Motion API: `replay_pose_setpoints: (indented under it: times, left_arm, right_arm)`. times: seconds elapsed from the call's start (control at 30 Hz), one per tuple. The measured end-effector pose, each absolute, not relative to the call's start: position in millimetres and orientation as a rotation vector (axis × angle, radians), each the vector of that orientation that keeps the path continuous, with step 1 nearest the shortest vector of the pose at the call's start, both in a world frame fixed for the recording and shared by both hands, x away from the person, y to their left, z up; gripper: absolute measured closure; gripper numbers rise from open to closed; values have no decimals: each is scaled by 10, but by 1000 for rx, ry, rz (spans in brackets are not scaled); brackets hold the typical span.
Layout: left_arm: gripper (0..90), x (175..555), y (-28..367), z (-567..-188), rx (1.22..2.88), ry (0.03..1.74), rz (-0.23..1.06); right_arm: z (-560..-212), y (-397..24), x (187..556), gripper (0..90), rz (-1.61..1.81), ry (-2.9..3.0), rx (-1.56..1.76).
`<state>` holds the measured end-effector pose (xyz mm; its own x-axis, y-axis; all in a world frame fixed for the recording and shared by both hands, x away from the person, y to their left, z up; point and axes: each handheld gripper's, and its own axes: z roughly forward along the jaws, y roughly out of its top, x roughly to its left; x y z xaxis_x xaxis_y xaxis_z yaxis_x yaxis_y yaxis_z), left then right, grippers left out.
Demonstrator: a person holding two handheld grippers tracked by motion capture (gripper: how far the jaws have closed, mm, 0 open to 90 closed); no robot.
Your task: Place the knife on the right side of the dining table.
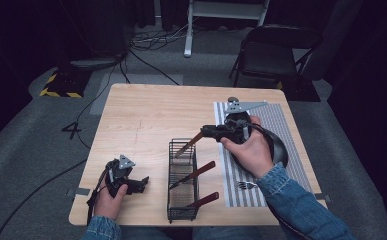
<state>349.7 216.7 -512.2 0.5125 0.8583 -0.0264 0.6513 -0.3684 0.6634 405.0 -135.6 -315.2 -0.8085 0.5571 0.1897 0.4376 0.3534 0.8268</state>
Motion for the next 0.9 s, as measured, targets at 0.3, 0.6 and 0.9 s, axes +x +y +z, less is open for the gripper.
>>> replay_pose_setpoints:
  times: [0.3,0.6,0.9]
  left_arm:
    - [3,3498,2167,-5122,2137,1226,434]
    - [3,3498,2167,-5122,2137,1226,433]
    - [2,3499,2167,-5122,2138,1225,435]
  right_arm:
    - [-2689,-1500,4029,810,1472,2442,917]
    - [-2430,-1647,3992,810,1495,2416,930]
    - [-2245,-1872,3983,811,1509,2376,963]
